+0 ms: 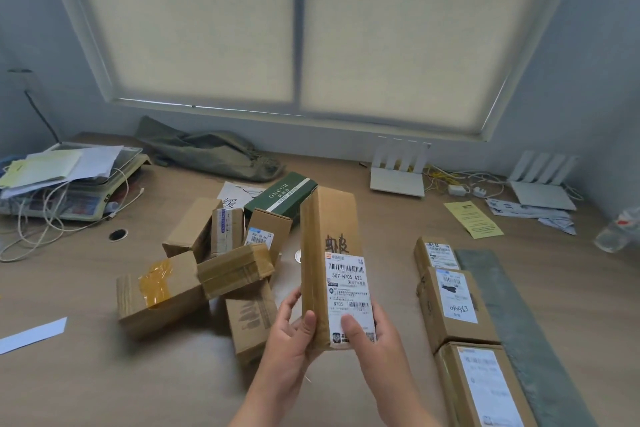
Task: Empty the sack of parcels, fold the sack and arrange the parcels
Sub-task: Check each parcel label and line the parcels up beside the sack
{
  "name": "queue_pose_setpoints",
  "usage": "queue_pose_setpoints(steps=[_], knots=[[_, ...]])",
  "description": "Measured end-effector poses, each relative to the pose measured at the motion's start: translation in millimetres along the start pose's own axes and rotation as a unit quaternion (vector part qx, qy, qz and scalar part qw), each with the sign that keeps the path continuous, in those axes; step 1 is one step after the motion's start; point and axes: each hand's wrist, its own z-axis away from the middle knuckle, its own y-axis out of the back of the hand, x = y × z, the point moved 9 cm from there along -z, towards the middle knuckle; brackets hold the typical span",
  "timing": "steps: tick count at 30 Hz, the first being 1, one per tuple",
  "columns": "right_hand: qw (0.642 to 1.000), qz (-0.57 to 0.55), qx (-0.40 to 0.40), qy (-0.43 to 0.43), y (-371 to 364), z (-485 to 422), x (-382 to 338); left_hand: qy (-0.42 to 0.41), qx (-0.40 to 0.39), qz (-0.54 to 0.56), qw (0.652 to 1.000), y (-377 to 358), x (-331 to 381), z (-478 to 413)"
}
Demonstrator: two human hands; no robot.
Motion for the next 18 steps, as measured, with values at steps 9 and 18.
queue_pose_setpoints(steps=[9, 18], knots=[[0.988, -0.137, -0.059, -0.041, 4.6, 5.1, 7.2, 0.000, -0.002, -0.009, 1.000, -2.0, 5.6, 3.4], [0.997, -0.076, -0.021, -0.028, 9.1, 6.0, 17.9, -0.017, -0.044, -0.106, 0.993, -27.9, 3.5, -4.4]])
